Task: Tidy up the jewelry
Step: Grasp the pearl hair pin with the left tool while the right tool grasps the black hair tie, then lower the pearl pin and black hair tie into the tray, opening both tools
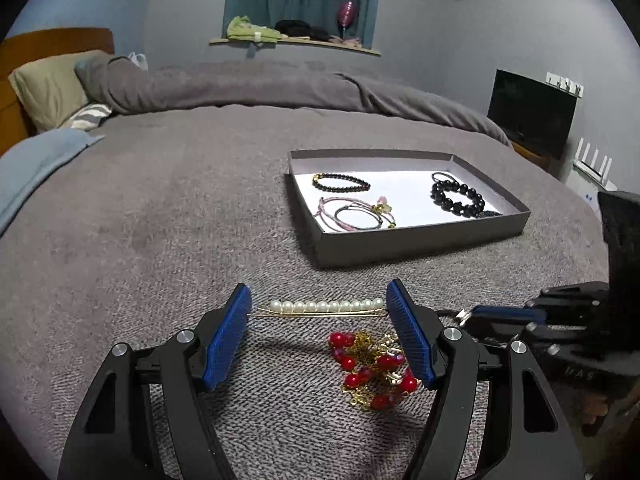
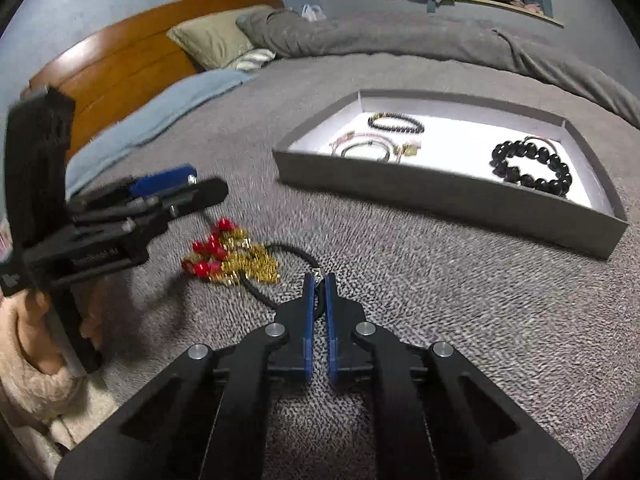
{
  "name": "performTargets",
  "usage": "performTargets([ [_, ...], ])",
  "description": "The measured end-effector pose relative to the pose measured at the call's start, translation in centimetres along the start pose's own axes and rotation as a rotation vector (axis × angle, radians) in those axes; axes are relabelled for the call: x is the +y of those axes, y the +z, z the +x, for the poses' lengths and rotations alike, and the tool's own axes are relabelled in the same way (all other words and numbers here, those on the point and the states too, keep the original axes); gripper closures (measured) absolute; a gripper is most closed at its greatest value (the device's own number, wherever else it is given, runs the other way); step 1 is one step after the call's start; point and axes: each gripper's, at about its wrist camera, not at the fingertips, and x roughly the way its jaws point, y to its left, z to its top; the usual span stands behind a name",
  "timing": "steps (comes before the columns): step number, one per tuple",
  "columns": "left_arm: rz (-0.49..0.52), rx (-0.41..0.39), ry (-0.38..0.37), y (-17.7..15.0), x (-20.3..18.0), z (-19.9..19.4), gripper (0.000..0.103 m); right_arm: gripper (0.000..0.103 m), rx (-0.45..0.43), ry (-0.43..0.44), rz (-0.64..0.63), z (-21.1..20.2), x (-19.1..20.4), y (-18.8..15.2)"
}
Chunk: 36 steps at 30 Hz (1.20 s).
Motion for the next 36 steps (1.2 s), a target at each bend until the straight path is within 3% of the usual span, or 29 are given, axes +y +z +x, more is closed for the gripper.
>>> performTargets([
  [13,0.005,0.001,0.002,-0.1,-0.1,0.1,0.032,0.098,-0.238,-0.047,0.013,-6.6,-1.3,2.0],
  [27,0.041,-0.003,0.005,1.5,-1.0,0.3,0.032,0.098,-0.234,-0.126,0.035,-6.5,-3.3,3.1],
  [36,0.040,0.040,-0.090,6.2,-2.0,4.2,0.032,0.098,-0.251,-0.212,0.118,-5.6,-9.2,7.1],
])
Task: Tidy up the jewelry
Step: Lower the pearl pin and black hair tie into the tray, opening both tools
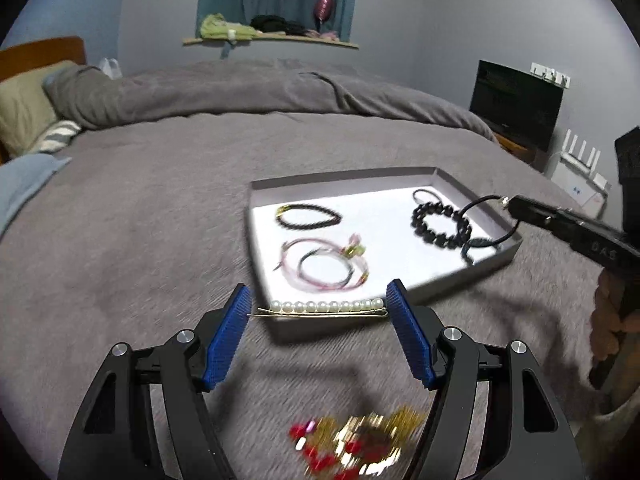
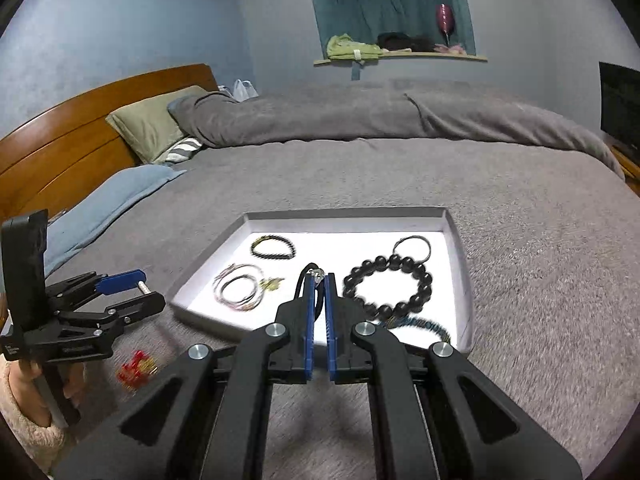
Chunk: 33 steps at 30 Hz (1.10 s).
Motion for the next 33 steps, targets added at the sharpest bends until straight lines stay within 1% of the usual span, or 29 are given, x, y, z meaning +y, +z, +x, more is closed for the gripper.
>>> performTargets([
  [2,-0.002,0.006,-0.010,1.1,-0.1,0.9,0.032,0.098,-0.001,-0.008,0.001,1.0,-0.5,0.8],
  [6,0.022,-0.005,-0.001,3.9,-1.1,2.9,0.032,0.098,-0.015,-0.030,-0.009,3.0,-1.3,2.6],
  [9,0.043,0.010,0.000,5.3,-1.7,4.6,0.032,0.098,0.012,-0.055,-0.001,5.9,-2.4,4.4],
  [12,0.082,0.056,-0.014,7.1,-2.4,7.0,0.032,0.098,0.057,-0.070,0.015,8.4,-3.6,5.5],
  [14,0.107,0.109,-0.017,8.4,-2.7,9.2,0.032,0.098,0.107,-0.066,0.042,10.4,-4.5,6.1],
  [18,0.118,0.215,-0.048,10.1,-2.9,13.1,0.032,0.098,0.171,-0.067,0.076,12.6,-5.3,6.4],
  [20,0.096,0.263,-0.060,10.4,-2.7,14.8,0.032,0.098,0.194,-0.059,0.106,13.4,-5.7,6.3],
  [21,0.079,0.292,-0.056,10.6,-2.5,16.0,0.032,0.098,0.200,-0.062,0.110,13.6,-5.7,6.2],
  [23,0.053,0.322,-0.047,10.9,-2.1,17.3,0.032,0.098,0.216,-0.067,0.102,14.0,-5.6,5.9],
  [27,0.013,0.359,-0.046,11.1,-1.8,19.3,0.032,0.098,0.250,-0.078,0.094,14.6,-5.7,5.0],
  [30,0.016,0.386,-0.046,10.8,-2.0,20.3,0.032,0.098,0.259,-0.078,0.120,14.8,-6.2,4.9],
  [33,0.030,0.396,-0.043,10.8,-2.4,20.6,0.032,0.098,0.271,-0.078,0.120,15.0,-6.2,4.9],
])
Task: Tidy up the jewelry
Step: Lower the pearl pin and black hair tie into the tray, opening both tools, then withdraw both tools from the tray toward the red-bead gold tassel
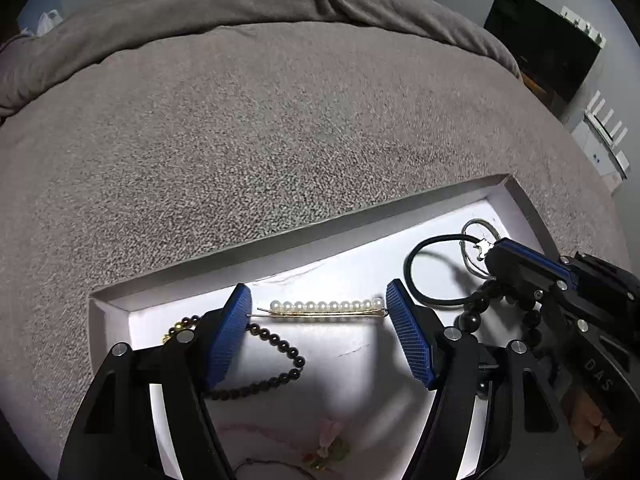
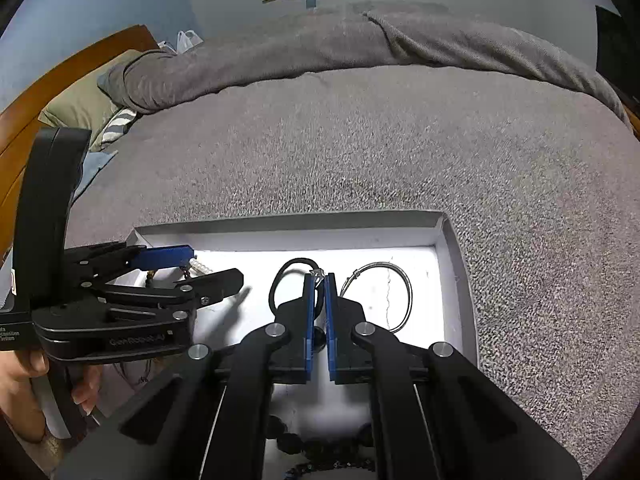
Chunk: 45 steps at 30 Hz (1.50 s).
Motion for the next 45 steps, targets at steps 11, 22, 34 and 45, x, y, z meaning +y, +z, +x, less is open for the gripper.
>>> performTargets([
  [11,0.006,-0.014,-0.004,0.2,-0.1,-0.1,0.032,0.098,-0.011,-0.024,-0.015,-0.1,0.3,0.0],
  [22,-0.008,-0.148,-0.028,-2.4,-0.8,-5.2,0.030,0.082,-0.084,-0.039,0.023,-2.7,-0.2,-1.0],
  [34,-0.070,-0.277,0.023,-9.1,-1.3,-10.8,0.019,0.031,-0.200,-0.050,0.075,-9.5,-0.7,-3.8],
  [45,-0.050,-0.343,0.169,-14.9,-2.2,-13.1,0.009,0.005,-0.264,-0.036,0.052,-14.0,0.7,-9.2],
])
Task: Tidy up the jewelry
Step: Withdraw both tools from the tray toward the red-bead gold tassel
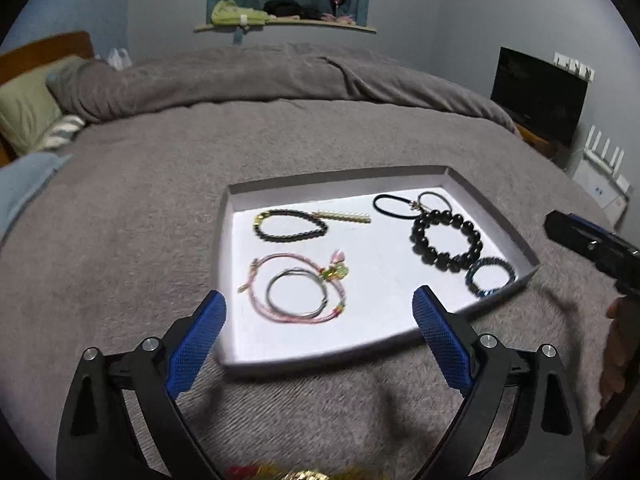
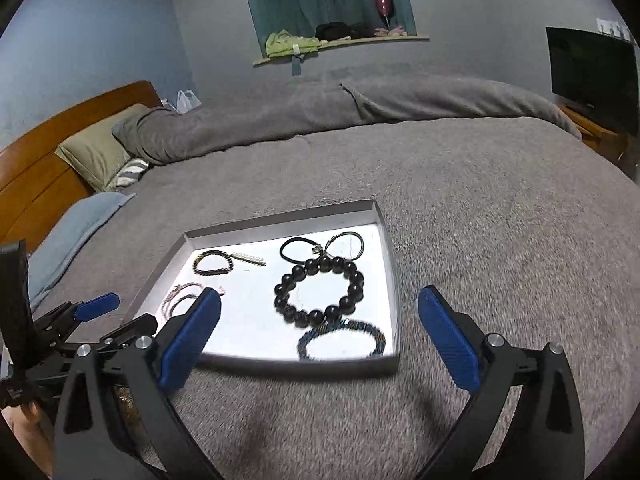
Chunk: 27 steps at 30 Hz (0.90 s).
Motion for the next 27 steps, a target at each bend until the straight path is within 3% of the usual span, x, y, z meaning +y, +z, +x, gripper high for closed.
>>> performTargets([
  [14,-0.028,-0.042,0.035,-2.6,2.6,-3.5,0.008,0.005,0.000,0.055,0.023,-2.1,1.5,-4.3],
  [20,-0.098,-0.053,0.058,-4.4,6.1,-5.3,0.008,0.005,0.046,0.126,-0.073,-1.5,4.4,-5.5],
  [27,-0.165,-0.006,0.075,-8.1,9.6,-6.0,0.008,0.006,0.080,0.221,-0.223,-1.3,9.0,-7.7],
])
